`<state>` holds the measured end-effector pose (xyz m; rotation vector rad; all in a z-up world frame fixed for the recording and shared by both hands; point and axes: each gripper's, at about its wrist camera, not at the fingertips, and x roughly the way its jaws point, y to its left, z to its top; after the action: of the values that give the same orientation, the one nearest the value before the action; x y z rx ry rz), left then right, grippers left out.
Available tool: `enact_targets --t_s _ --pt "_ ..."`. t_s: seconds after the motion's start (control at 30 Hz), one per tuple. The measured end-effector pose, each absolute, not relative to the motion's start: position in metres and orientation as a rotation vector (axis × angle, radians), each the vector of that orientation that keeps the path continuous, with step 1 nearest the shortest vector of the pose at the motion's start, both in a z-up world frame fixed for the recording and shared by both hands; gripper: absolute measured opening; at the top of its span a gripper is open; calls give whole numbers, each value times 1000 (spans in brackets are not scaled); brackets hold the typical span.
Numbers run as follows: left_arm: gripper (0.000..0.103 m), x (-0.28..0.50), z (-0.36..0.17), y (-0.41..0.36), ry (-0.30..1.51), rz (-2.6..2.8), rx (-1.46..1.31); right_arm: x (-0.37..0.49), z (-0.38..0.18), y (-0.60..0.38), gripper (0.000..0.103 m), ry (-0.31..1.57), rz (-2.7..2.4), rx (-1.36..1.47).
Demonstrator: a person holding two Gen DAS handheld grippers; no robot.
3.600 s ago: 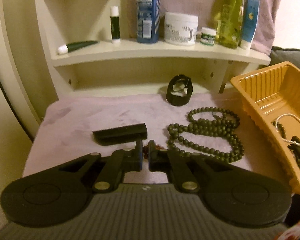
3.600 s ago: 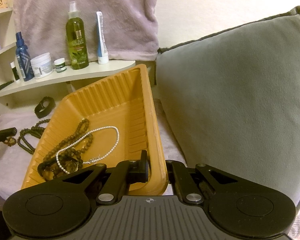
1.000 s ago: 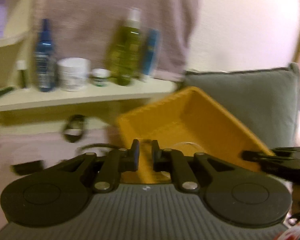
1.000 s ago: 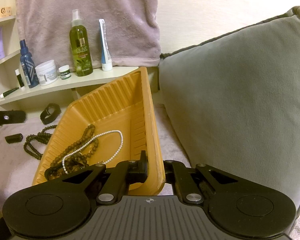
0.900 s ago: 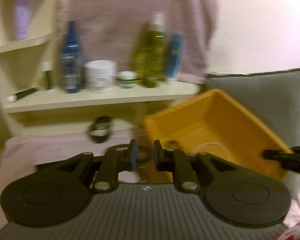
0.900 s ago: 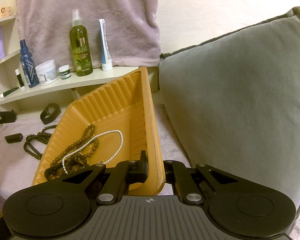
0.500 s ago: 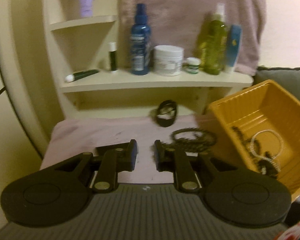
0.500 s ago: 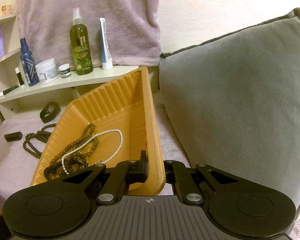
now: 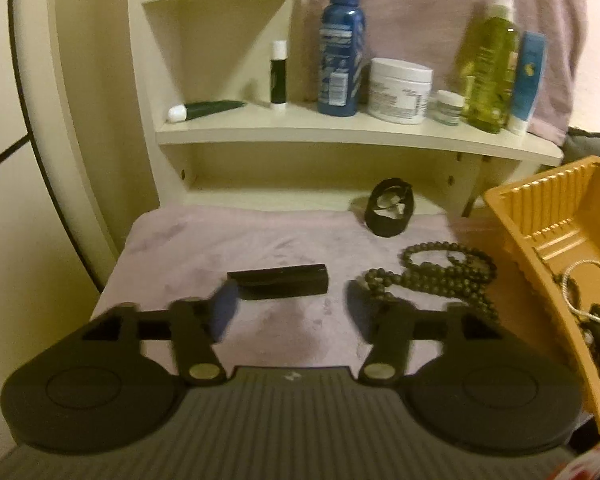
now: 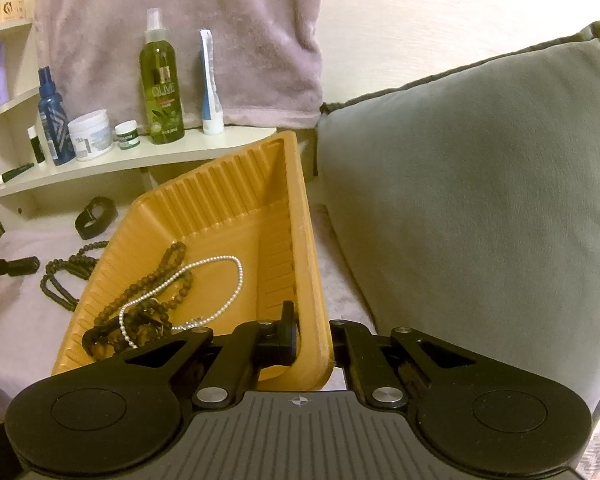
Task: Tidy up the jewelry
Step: 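Move the left tool back to the black rectangular case, then open the left tool wide and grasp the black rectangular case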
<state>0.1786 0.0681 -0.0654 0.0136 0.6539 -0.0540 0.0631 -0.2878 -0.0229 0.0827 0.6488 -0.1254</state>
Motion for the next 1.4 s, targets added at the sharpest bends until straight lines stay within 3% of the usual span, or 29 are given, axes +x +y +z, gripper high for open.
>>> enact_targets --t_s 0.13,0.2,0.37,0.63,0.97,1.4 --pt "77 191 -75 70 660 -28 -17 64 -23 -288 4 655 -126 77" --pt "86 198 -79 70 651 -18 -32 65 -23 -288 4 658 -127 75" --pt "89 215 -92 68 660 15 -21 68 -24 -288 4 665 -131 71" --pt "89 228 -109 70 675 26 -25 69 -26 -289 4 675 -135 64" --pt "74 228 -110 69 667 18 -18 70 -27 -289 4 681 -138 61" --pt "74 221 -103 69 678 4 -5 68 -26 -289 4 673 -133 63"
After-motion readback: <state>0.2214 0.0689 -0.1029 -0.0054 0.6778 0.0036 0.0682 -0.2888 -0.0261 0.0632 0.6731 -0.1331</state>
